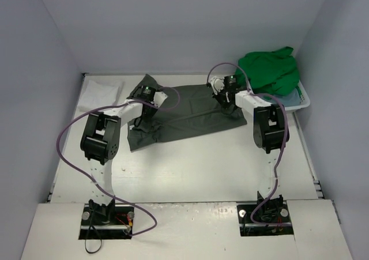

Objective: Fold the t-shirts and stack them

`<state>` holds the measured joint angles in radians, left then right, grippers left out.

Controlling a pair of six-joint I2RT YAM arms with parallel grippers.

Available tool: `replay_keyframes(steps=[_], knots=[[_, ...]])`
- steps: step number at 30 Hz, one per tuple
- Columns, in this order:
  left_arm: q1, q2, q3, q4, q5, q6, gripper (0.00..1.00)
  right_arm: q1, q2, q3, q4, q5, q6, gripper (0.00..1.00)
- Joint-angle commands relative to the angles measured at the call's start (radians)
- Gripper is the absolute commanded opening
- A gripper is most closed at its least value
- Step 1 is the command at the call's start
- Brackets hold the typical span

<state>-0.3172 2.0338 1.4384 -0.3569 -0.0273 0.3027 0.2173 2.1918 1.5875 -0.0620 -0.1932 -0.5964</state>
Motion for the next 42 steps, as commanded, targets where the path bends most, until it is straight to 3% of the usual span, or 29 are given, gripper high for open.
replay_keyframes(steps=[1, 11, 17, 27, 36, 40, 41, 42], knots=[[0.007, -0.026, 0.031, -0.036, 0.061, -0.033, 0.0, 0.02, -0.017, 0.003, -0.047, -0.018, 0.02, 0.0], [0.02, -0.076, -0.081, -0.088, 0.108, -0.007, 0.0, 0.036, -0.194, -0.182, -0.101, 0.003, -0.006, 0.0], [0.032, -0.07, -0.102, -0.201, 0.109, 0.022, 0.0, 0.039, -0.299, -0.291, -0.144, 0.02, -0.017, 0.0], [0.049, -0.204, -0.205, -0.396, 0.24, 0.081, 0.0, 0.067, -0.429, -0.451, -0.183, 0.003, 0.001, 0.0], [0.053, -0.305, -0.19, -0.35, 0.222, 0.047, 0.0, 0.08, -0.484, -0.466, -0.193, 0.009, 0.009, 0.02], [0.063, -0.36, -0.116, -0.32, 0.188, 0.021, 0.22, 0.08, -0.484, -0.402, -0.193, 0.017, 0.003, 0.04], [0.067, -0.383, -0.102, -0.303, 0.167, 0.015, 0.32, 0.08, -0.48, -0.368, -0.193, 0.017, 0.001, 0.05], [0.072, -0.391, -0.087, -0.297, 0.159, 0.012, 0.34, 0.079, -0.477, -0.35, -0.194, 0.017, 0.004, 0.05]])
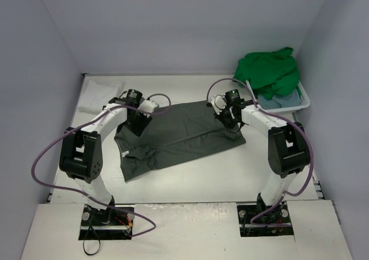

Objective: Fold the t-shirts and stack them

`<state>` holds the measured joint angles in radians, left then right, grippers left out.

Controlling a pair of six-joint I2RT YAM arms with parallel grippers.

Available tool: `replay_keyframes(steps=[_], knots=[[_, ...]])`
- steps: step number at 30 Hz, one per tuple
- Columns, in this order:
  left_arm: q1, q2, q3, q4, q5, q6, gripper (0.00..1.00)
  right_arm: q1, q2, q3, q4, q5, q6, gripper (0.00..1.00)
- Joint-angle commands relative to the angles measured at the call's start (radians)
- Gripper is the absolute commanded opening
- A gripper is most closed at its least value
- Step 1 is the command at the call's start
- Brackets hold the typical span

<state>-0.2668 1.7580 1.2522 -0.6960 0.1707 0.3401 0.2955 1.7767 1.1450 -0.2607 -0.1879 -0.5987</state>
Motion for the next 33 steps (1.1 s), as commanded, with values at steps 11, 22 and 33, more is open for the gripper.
replay_keyframes(steps=[11, 22, 33], knots=[[0.078, -0.103, 0.254, 0.124, -0.122, -0.042, 0.45, -0.012, 0.137, 0.352, 0.066, 0.012, -0.058, 0.17], [0.123, 0.003, 0.268, 0.179, -0.116, -0.055, 0.45, -0.079, 0.477, 0.717, 0.067, -0.033, -0.082, 0.38], [0.136, 0.023, 0.276, 0.185, -0.109, -0.061, 0.44, -0.125, 0.564, 0.828, 0.069, -0.062, -0.069, 0.39]])
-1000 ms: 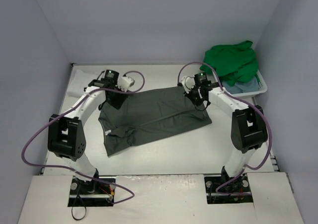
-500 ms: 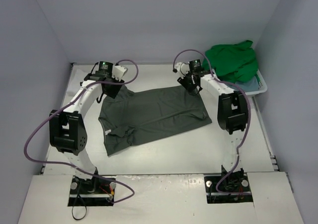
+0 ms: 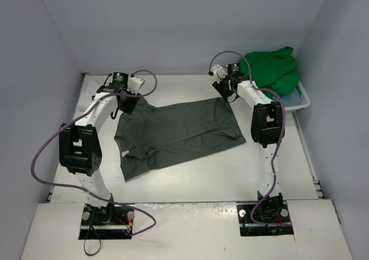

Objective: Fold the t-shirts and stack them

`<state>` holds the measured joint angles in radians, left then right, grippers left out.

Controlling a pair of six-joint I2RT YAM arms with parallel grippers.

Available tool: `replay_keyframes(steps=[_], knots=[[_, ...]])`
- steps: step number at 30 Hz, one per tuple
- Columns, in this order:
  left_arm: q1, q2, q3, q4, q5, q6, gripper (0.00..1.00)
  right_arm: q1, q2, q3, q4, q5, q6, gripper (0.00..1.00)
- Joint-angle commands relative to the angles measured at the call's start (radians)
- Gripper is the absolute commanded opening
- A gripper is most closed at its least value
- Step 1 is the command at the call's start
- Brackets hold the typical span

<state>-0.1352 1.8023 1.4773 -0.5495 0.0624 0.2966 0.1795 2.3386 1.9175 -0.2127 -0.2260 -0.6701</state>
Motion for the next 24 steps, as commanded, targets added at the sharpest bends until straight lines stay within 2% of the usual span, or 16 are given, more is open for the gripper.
replay_keyframes(steps=[1, 16, 24], knots=[[0.006, -0.018, 0.052, 0.039, -0.001, -0.017, 0.44, -0.012, 0.007, 0.061, 0.021, -0.024, 0.001, 0.4], [0.006, 0.023, 0.058, 0.033, 0.005, -0.016, 0.44, -0.038, 0.053, 0.043, 0.012, -0.07, 0.007, 0.42], [0.006, 0.023, 0.057, 0.039, -0.009, -0.016, 0.43, -0.061, 0.024, 0.046, 0.013, -0.102, 0.05, 0.42]])
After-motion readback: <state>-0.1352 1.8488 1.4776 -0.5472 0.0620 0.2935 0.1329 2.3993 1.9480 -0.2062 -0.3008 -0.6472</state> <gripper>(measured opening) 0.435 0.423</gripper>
